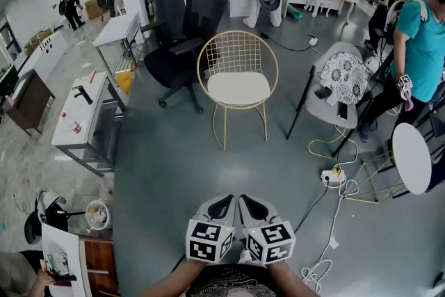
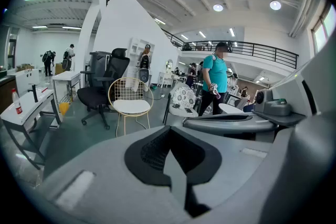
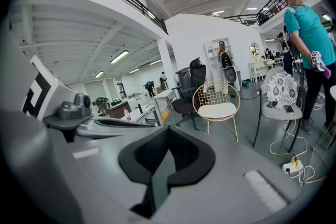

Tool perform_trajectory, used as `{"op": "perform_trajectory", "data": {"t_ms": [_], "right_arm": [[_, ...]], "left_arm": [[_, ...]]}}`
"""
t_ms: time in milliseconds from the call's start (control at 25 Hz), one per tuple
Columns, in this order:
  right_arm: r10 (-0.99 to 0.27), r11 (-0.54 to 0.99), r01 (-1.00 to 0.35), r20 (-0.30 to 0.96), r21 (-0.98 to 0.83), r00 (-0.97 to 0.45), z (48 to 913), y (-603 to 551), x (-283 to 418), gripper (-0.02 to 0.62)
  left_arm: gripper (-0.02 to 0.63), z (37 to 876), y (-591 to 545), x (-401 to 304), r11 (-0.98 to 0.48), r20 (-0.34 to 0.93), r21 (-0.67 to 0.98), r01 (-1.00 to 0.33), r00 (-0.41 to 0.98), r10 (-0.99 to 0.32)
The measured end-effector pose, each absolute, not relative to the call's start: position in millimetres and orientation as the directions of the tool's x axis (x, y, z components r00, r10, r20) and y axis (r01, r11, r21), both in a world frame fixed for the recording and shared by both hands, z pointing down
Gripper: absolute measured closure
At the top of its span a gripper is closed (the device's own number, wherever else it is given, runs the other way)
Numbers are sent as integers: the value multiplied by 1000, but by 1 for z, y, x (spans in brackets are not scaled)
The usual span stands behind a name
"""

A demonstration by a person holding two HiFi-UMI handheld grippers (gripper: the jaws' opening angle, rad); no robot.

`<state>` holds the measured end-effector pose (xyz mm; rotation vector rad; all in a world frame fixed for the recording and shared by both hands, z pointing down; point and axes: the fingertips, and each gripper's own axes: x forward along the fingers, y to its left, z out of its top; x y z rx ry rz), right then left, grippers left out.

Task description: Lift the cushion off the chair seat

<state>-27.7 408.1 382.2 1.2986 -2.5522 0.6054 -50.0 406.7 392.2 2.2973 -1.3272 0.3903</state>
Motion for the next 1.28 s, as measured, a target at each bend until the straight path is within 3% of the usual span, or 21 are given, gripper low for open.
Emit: {"op": "perform_trajectory", "data": {"t_ms": [800,1280], "right_arm": [[-675,540,-745,328,-391,-661,397,373,64,600],[-694,501,-779,362,-378,-622,407,306,68,600]], "left_arm": [[617,398,369,44,-442,501,195,-875,477,-722],[617,411,300,48,-486,504,220,-846,525,-686]]}}
